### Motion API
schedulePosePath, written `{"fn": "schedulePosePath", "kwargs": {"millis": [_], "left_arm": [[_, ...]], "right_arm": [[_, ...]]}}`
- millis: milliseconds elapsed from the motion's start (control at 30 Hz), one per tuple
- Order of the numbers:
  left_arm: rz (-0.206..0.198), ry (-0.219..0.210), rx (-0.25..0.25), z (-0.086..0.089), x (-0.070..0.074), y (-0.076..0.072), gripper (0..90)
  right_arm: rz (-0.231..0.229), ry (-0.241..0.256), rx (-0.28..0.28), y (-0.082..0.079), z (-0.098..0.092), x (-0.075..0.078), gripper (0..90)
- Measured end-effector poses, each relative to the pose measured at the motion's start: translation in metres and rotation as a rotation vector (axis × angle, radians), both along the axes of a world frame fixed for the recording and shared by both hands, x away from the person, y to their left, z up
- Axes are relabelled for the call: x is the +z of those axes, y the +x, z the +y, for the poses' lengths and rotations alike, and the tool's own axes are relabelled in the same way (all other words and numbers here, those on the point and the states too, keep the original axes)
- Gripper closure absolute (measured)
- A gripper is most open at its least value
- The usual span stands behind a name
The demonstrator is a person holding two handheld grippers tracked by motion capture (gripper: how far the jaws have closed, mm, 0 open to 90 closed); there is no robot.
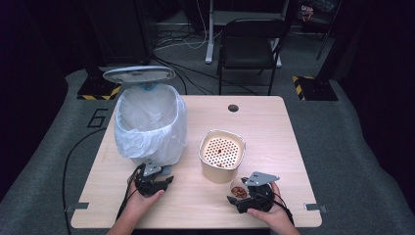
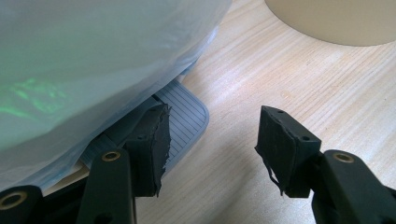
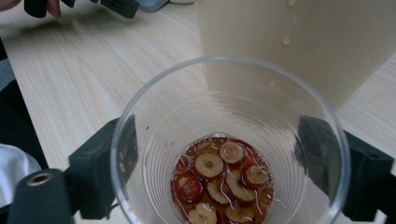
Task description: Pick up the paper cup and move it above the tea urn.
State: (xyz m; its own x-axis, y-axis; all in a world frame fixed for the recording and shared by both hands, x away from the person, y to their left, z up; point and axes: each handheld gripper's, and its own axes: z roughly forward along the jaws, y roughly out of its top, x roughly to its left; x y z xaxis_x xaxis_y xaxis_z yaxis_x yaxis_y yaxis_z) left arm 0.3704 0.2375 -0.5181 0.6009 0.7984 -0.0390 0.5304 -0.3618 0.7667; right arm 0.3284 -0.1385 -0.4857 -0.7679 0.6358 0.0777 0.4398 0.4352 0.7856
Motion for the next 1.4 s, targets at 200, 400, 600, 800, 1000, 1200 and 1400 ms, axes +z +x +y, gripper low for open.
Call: {"fn": "schedulePosePath", "kwargs": {"millis": [200,400,600,800,1000,1200,1400], "left_arm": [[-0.005,-0.008,0.006,0.000,0.000,0.000,44.1],[-0.003,-0.005,0.002,0.000,0.000,0.000,44.1],[-0.003,-0.005,0.002,0.000,0.000,0.000,44.1],[-0.003,-0.005,0.002,0.000,0.000,0.000,44.1],[-0.004,-0.004,0.001,0.000,0.000,0.000,44.1],[-0.004,-0.003,0.001,0.000,0.000,0.000,44.1],[-0.012,0.000,0.002,0.000,-0.001,0.000,44.1]], "right_arm": [[-0.007,-0.022,0.003,0.002,-0.001,-0.004,16.0],[-0.021,-0.018,0.016,0.001,-0.001,-0.005,28.8],[-0.025,-0.024,0.019,0.001,-0.003,-0.003,34.4],[-0.031,-0.034,0.038,0.003,-0.004,-0.002,35.7],[-0.019,-0.041,0.016,0.007,-0.012,0.000,36.4],[-0.017,-0.042,-0.017,0.014,-0.023,0.001,36.7],[-0.006,-0.033,-0.045,0.023,-0.033,0.003,37.3]]}}
